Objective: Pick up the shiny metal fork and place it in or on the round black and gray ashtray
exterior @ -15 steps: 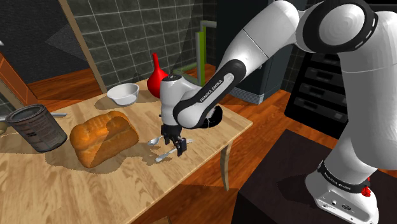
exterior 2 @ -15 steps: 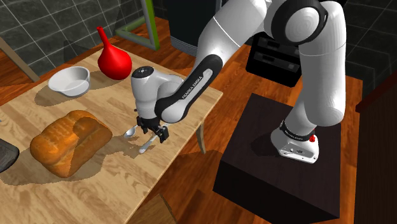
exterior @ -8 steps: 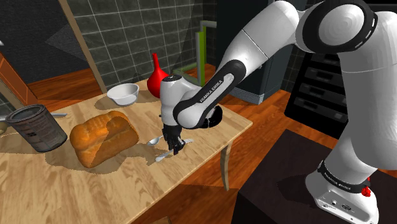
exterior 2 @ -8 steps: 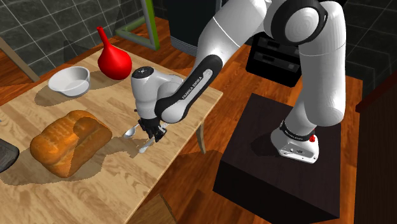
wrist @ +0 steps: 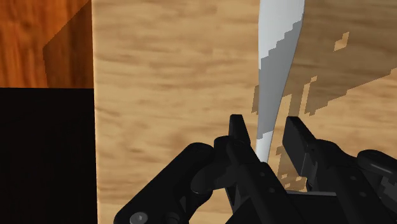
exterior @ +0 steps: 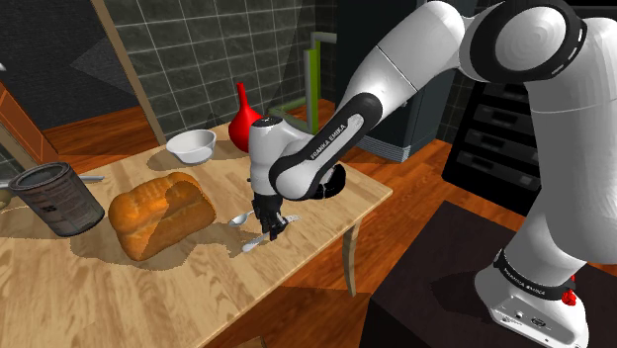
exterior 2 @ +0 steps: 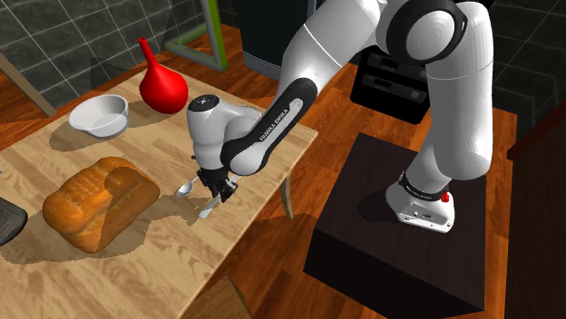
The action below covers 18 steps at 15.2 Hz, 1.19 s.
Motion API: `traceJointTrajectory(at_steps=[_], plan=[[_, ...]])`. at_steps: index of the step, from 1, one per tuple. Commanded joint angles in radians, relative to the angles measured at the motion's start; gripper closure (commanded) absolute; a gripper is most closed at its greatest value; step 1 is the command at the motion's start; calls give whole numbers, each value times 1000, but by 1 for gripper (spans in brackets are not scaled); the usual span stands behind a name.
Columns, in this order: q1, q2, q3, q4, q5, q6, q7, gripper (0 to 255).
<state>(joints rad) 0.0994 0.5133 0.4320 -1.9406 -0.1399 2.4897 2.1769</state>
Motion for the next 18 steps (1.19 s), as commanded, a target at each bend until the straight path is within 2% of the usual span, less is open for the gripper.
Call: traceJointTrajectory(at_steps=[1,18], plan=[[-3,-10,4,1,5,-10,-2,255],[-43,-155,54,44,79,-188,-34,255]])
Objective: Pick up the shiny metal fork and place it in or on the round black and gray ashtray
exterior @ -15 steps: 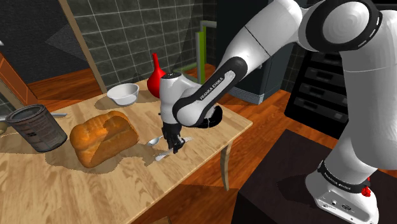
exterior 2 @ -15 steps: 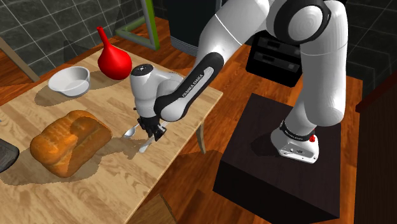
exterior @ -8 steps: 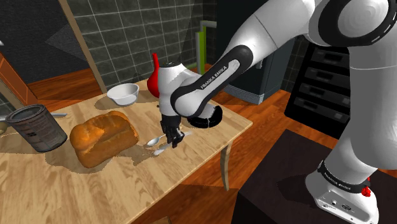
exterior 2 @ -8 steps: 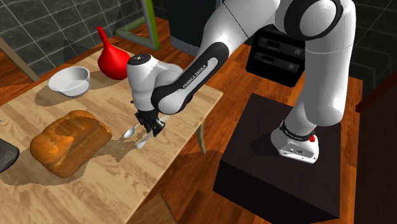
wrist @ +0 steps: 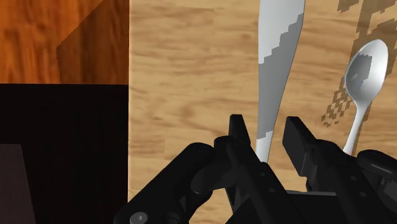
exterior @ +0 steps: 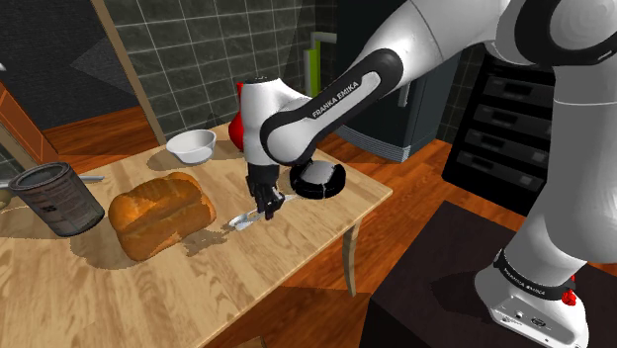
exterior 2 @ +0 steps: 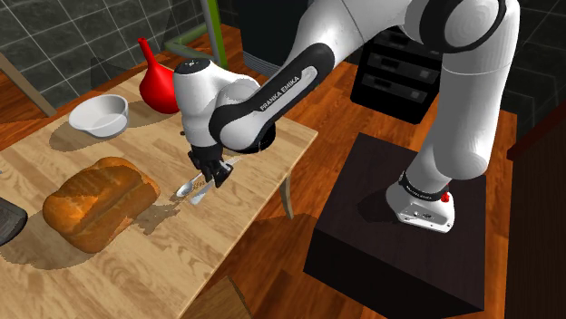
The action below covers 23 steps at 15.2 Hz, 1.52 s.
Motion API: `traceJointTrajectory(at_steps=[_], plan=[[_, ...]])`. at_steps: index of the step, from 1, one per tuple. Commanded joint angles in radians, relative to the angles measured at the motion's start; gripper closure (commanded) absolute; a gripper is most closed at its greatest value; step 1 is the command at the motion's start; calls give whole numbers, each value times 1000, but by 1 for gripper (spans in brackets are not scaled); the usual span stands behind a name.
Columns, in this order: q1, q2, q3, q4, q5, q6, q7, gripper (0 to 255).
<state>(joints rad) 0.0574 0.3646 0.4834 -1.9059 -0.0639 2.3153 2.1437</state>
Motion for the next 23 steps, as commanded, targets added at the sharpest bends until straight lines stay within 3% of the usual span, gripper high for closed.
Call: traceJointTrajectory(at_steps=[1,6,14,23], plan=[[-2,-13,4,13,7,-25,-2,255],[-8,-41,11,34,22,-71,-8,255],[-146,-80,-30,-19,75,-69,-209,255],[-279,-59,-91,11,96,-99,-415,255]])
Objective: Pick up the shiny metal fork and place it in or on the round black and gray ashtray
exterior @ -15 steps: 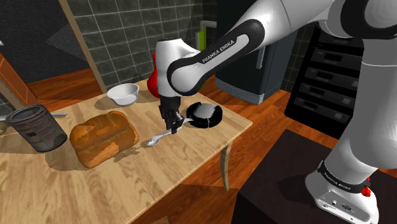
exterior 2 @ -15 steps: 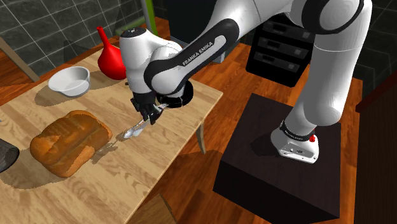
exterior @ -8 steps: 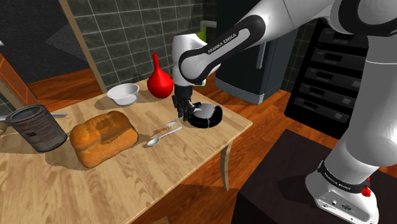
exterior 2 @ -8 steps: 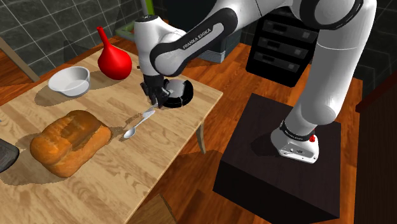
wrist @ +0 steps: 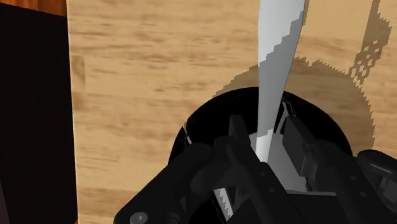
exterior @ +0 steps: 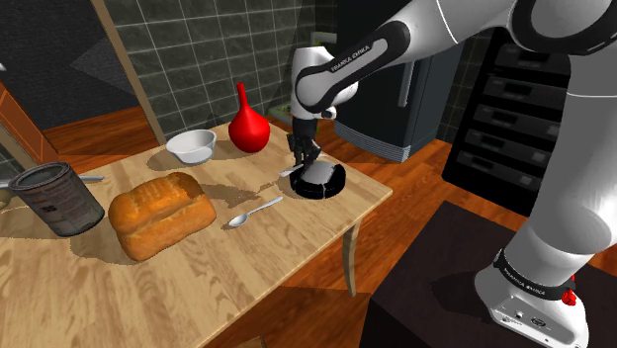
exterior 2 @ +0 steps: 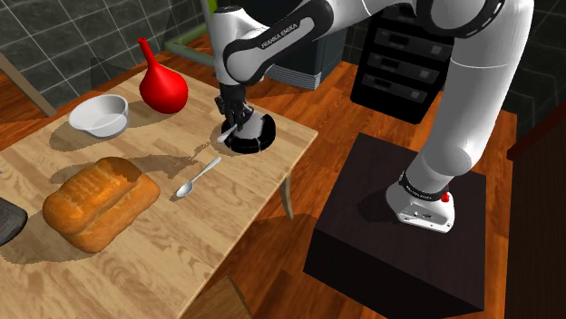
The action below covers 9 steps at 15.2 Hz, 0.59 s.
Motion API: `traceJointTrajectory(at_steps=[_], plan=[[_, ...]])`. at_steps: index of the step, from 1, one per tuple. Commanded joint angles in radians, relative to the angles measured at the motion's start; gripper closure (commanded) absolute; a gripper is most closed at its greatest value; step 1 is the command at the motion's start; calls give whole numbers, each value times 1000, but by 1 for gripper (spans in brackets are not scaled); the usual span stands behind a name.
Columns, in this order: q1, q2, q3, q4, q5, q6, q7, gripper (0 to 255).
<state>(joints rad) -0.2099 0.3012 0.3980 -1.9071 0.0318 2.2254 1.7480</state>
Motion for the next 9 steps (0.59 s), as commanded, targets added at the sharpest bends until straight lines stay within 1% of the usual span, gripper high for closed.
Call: traceJointTrajectory(at_steps=[1,5,9], plan=[[-25,11,-13,22,1,-15,-40,255],[-80,49,-44,76,-1,-42,-127,255],[-76,76,-48,57,-9,3,-126,255]])
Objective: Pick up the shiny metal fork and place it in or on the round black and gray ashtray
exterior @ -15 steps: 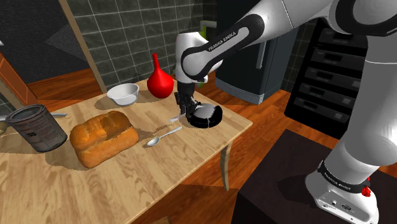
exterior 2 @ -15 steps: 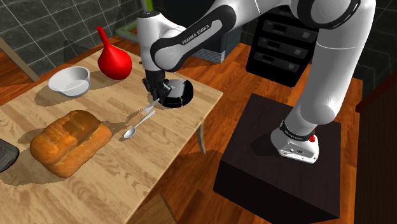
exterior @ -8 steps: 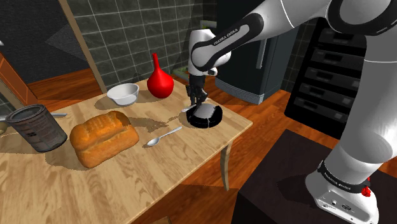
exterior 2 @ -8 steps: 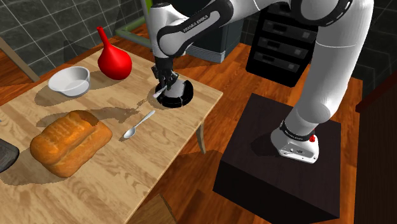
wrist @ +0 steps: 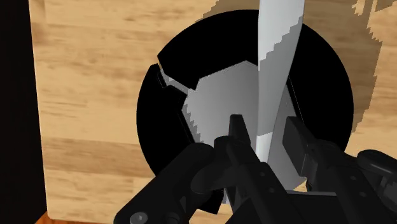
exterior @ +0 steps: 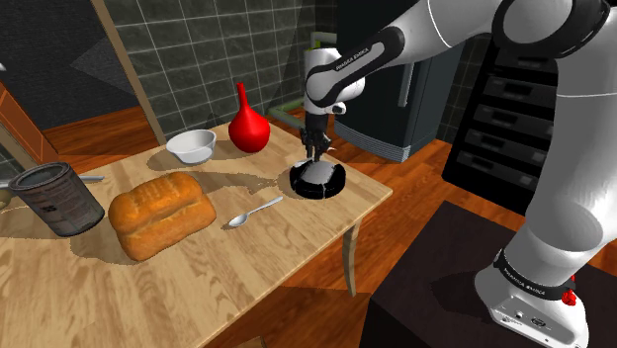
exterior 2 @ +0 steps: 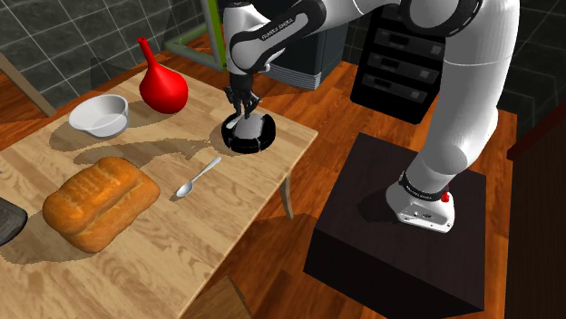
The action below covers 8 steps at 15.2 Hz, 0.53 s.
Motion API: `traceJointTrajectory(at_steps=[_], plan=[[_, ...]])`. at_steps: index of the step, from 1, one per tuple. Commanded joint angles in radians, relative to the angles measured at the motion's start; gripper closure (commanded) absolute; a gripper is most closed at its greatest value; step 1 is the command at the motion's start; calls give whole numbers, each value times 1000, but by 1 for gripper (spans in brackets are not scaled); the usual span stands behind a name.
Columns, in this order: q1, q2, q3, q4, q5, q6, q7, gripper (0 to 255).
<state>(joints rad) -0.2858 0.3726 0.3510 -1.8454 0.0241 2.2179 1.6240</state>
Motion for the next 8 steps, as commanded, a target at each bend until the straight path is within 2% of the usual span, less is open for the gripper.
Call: traceJointTrajectory(at_steps=[1,8], plan=[[1,12,-2,-9,-4,21,-2,255],[7,55,-10,-29,-17,83,0,255]])
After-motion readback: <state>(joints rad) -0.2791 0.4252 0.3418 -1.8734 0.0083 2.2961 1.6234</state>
